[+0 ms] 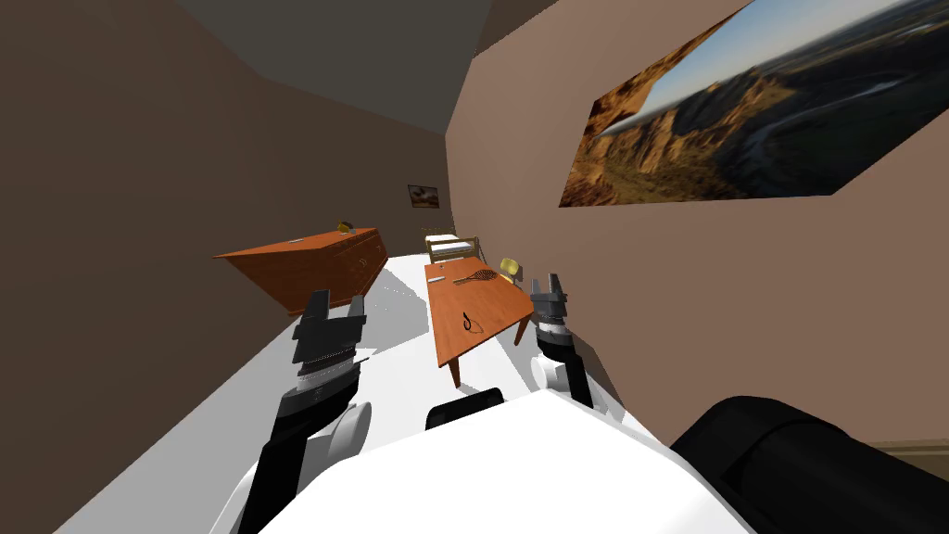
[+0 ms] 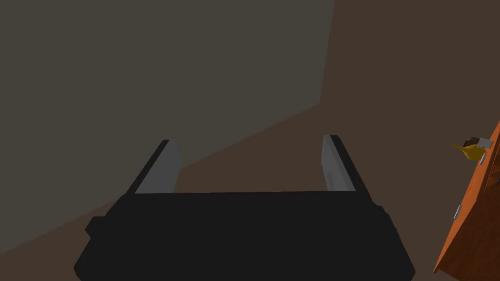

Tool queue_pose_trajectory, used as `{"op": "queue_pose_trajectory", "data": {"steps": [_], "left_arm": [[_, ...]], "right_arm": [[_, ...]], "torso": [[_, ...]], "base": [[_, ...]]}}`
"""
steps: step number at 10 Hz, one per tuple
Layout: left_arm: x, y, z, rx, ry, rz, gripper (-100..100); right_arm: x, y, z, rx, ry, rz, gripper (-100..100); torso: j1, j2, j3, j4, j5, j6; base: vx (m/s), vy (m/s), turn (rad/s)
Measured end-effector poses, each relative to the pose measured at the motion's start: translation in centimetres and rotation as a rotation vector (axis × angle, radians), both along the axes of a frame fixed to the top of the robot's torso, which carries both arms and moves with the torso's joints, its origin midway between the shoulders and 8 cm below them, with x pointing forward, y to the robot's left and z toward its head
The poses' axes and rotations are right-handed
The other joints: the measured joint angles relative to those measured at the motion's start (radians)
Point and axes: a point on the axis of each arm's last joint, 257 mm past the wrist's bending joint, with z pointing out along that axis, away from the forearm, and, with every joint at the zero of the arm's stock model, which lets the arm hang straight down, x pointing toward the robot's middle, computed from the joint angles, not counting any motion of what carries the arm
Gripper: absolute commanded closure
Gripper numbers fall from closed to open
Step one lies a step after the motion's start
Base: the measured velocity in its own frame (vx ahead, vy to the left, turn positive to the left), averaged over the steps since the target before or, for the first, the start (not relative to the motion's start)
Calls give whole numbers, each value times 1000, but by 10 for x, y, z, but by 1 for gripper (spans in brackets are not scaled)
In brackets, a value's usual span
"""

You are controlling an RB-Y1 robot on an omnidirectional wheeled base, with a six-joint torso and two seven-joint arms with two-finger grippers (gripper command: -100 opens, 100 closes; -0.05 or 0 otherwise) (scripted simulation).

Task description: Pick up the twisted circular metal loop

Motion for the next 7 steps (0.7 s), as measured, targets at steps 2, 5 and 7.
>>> {"op": "queue_pose_trajectory", "data": {"steps": [2,5,7], "left_arm": [[0,0,0,0,0,0,0],[0,0,0,0,0,0,0],[0,0,0,0,0,0,0]], "right_arm": [[5,3,-7,-51,32,13,-100],[17,5,-27,-152,115,25,-100],[26,6,-50,-227,189,24,-100]], "torso": [[3,1,1,0,1,0],[7,4,2,1,2,0],[10,3,2,1,2,0]], "base": [[-27,64,-32],[-54,111,-37],[-52,167,-33]]}}
